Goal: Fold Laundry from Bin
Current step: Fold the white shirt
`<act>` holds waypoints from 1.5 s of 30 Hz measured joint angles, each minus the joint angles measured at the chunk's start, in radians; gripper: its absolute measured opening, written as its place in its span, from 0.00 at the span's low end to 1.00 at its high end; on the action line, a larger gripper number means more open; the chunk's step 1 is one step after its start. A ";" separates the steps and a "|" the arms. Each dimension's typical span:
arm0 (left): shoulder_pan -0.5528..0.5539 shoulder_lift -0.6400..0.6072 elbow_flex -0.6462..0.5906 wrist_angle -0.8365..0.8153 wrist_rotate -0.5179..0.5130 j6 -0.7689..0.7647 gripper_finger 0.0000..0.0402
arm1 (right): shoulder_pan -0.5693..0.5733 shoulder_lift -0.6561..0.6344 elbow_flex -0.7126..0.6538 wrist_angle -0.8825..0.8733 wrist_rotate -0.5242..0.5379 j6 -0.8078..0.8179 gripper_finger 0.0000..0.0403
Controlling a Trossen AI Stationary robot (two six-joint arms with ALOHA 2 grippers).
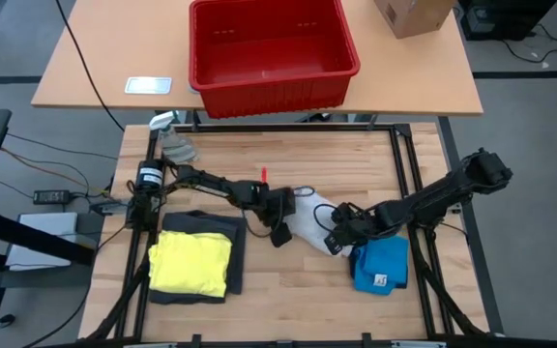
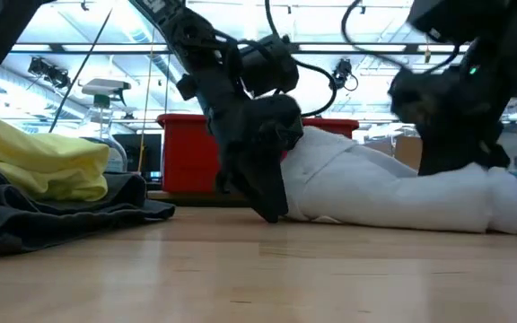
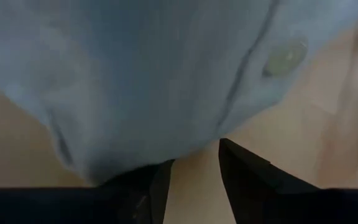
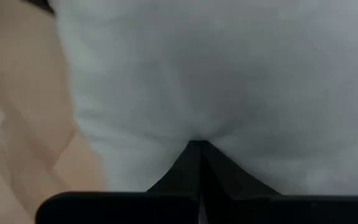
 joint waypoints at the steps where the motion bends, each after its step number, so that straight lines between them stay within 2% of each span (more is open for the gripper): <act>1: 0.017 0.000 0.000 0.004 0.000 0.039 0.35 | -0.009 0.024 0.000 0.016 -0.018 0.024 0.03; 3: 0.058 0.000 0.000 0.017 0.016 0.105 0.35 | -0.023 0.068 0.000 0.079 -0.067 0.038 0.03; 8: 0.148 0.000 0.000 0.029 0.106 0.216 0.35 | -0.041 0.125 0.000 0.366 -0.241 -0.024 0.03; 10: 0.176 0.000 0.000 0.028 0.168 0.245 0.35 | -0.049 0.114 0.000 0.424 -0.261 0.007 0.03; 14: 0.214 -0.013 0.000 0.021 0.248 0.298 0.35 | -0.069 0.051 0.000 0.386 -0.241 0.073 0.03; 23: 0.254 -0.073 0.000 -0.006 0.268 0.365 0.35 | -0.151 -0.087 0.000 0.100 -0.158 0.059 0.03; 28: 0.262 -0.149 0.000 -0.042 0.258 0.349 0.35 | -0.251 -0.118 -0.001 0.015 -0.173 -0.096 0.03; 30: 0.261 -0.186 0.000 -0.046 0.243 0.323 0.35 | -0.291 -0.126 -0.001 0.027 -0.219 -0.205 0.03; 36: 0.271 -0.281 0.000 -0.036 0.095 0.118 0.35 | -0.392 -0.124 -0.001 0.067 -0.401 -0.513 0.03; 45: 0.181 -0.274 0.001 0.008 -0.025 -0.070 0.35 | -0.506 -0.093 0.000 0.053 -0.541 -0.798 0.03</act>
